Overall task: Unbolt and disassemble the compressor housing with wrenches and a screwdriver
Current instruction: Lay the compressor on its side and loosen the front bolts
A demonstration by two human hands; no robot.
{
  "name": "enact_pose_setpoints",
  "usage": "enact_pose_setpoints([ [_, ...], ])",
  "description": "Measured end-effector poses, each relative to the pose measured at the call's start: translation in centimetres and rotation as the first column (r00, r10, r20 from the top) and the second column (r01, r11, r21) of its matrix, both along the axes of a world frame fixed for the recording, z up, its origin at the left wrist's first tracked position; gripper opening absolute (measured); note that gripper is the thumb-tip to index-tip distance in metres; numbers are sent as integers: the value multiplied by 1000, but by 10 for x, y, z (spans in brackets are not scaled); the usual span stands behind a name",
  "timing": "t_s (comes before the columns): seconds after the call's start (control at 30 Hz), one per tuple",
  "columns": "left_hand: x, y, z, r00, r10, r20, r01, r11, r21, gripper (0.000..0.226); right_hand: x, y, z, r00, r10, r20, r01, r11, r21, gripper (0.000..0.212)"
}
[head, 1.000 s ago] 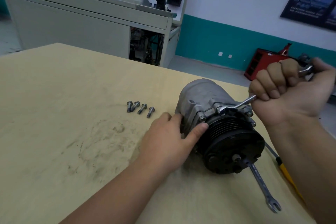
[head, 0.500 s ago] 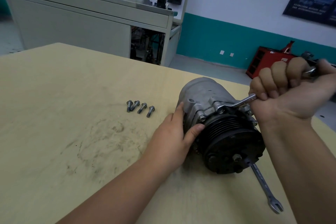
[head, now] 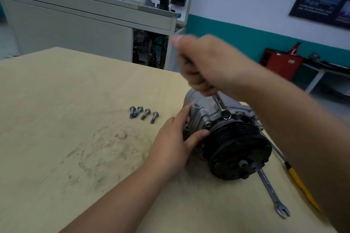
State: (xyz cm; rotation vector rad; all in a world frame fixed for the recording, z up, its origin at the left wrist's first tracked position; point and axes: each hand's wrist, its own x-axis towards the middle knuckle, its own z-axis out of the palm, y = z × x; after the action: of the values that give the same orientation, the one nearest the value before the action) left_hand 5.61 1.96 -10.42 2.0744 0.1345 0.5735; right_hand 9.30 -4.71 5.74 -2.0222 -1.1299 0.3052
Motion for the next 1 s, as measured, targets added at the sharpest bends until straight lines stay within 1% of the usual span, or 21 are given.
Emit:
enact_pose_setpoints([
  [0.07, 0, 0, 0, 1000, 16, 9, -16, 1000, 3, 57, -11, 8, -9, 981, 69, 181, -33, 980, -194, 55],
  [0.13, -1, -1, 0, 996, 48, 78, -51, 998, 38, 34, -19, 10, -22, 939, 148, 311, -22, 928, -373, 56],
  [0.17, -1, -2, 0, 992, 62, 111, -68, 996, 58, 26, -24, 10, -29, 925, 173, 339, -18, 909, -416, 55],
  [0.2, -1, -2, -1, 990, 73, 123, -81, 994, 67, 27, -27, 9, -34, 917, 194, 349, -33, 908, -417, 52],
  [0.23, -1, -2, -1, 989, 75, 129, -85, 994, 68, 30, -29, 8, -37, 917, 200, 345, -61, 925, -375, 47],
  [0.27, 0, -1, -1, 990, 67, 126, -76, 995, 64, 33, -30, 4, -36, 928, 182, 326, -88, 955, -284, 44],
  [0.3, 1, -1, -2, 992, 49, 118, -55, 997, 51, 38, -29, -1, -31, 946, 150, 287, -111, 983, -146, 40],
  [0.33, 2, 0, -2, 996, 29, 88, -31, 999, 30, 48, -26, -7, -23, 968, 122, 221, -129, 992, 14, 40],
  [0.4, 3, 2, -2, 1000, -6, 24, 6, 1000, 6, 65, -17, -23, -7, 989, 143, 33, -146, 942, 303, 40],
  [0.47, 2, 2, -3, 1000, -16, 3, 16, 1000, -9, 68, -8, -36, 2, 961, 241, -134, -143, 850, 506, 40],
  [0.5, 1, 2, -3, 1000, -17, 5, 17, 1000, -19, 68, -6, -40, 2, 940, 269, -212, -98, 805, 585, 42],
  [0.53, 1, 3, -4, 1000, -16, 8, 16, 1000, -21, 68, -5, -43, -1, 916, 272, -295, -18, 763, 646, 44],
  [0.6, 2, 4, -5, 1000, -9, 7, 10, 1000, -24, 68, -4, -49, -8, 857, 262, -444, 173, 666, 726, 47],
  [0.63, 2, 4, -5, 1000, -11, 6, 11, 999, -30, 68, -4, -53, -12, 836, 257, -485, 252, 606, 754, 45],
  [0.7, 2, 4, -5, 1000, -21, 11, 21, 999, -47, 68, -3, -61, -21, 827, 236, -510, 347, 500, 794, 33],
  [0.77, 2, 5, -5, 1000, -21, 17, 22, 998, -55, 69, -3, -66, -29, 820, 233, -522, 397, 425, 814, 27],
  [0.83, 2, 5, -5, 1000, -23, 20, 24, 998, -58, 69, -3, -70, -36, 814, 225, -536, 435, 377, 818, 26],
  [1.0, 3, 6, -5, 999, -28, 26, 30, 997, -65, 70, -1, -76, -42, 804, 210, -556, 485, 309, 818, 26],
])
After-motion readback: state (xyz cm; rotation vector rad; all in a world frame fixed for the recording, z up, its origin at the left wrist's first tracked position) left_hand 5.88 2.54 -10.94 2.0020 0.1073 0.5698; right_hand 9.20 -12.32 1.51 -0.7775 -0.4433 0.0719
